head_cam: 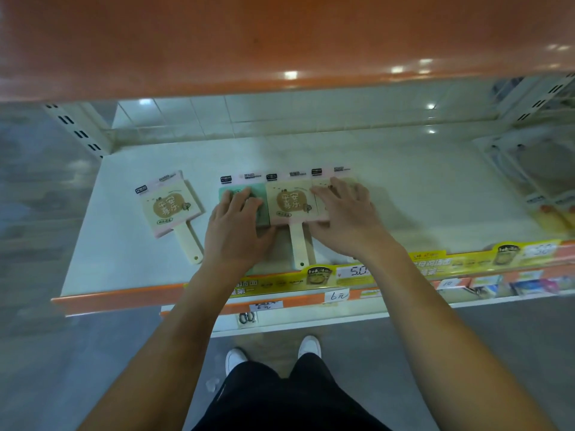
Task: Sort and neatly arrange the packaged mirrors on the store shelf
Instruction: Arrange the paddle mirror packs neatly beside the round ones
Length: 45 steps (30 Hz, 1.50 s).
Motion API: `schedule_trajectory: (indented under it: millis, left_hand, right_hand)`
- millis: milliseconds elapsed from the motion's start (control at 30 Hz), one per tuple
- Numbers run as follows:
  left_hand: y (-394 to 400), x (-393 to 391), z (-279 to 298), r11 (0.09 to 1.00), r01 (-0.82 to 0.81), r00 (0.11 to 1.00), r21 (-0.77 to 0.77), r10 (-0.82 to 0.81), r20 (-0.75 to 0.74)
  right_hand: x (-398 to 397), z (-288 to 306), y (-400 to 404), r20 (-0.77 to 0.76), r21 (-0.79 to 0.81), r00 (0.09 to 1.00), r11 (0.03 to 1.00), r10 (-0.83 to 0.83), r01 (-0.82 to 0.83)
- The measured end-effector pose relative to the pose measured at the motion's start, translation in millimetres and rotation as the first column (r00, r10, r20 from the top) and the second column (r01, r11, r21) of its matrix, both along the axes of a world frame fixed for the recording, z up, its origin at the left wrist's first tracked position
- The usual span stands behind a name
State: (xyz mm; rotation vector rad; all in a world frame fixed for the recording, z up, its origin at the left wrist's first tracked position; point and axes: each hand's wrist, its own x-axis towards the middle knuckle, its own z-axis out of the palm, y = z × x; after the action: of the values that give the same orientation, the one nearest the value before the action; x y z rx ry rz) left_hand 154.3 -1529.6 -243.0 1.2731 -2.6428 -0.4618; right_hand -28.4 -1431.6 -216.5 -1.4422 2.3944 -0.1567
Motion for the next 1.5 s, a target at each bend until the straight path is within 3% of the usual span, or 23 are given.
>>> schedule_trajectory:
  millis: [167,500,733,833,1133,1500]
  left_hand:
    - [-2,0,1,1.000,-0.005,1.000,0.006,0.005,-0.020]
    - [-2,-2,3,1.000,-0.016,0.998,0.008,0.016,-0.060]
    - [-6,4,9,0.997,0.014,1.000,0.073,-0.013,-0.017]
    - [-6,10,14,0.990,0.014,0.999,0.139,-0.007,-0.048]
    - [-28,89,26,0.984,-0.177,0.974,0.000,0.175,-0.142]
    - [-39,166,17,0.937,-0.349,0.930,0.017,0.349,-0.116]
  right_hand:
    - [4,-3,3,-0.073,-0.024,0.997,1.000,-0.005,0.004]
    - [4,-3,1,-0.057,-0.015,0.998,1.000,-0.015,0.014]
    - [6,9,-6,0.104,0.008,0.985,0.990,-0.141,0.141]
    - [21,14,-16,0.103,-0.080,0.976,0.976,-0.194,0.203]
    - [96,24,-61,0.204,-0.269,0.979,0.963,0.022,0.034]
    - [189,4,-107,0.102,-0.229,0.960,0.945,0.262,-0.234]
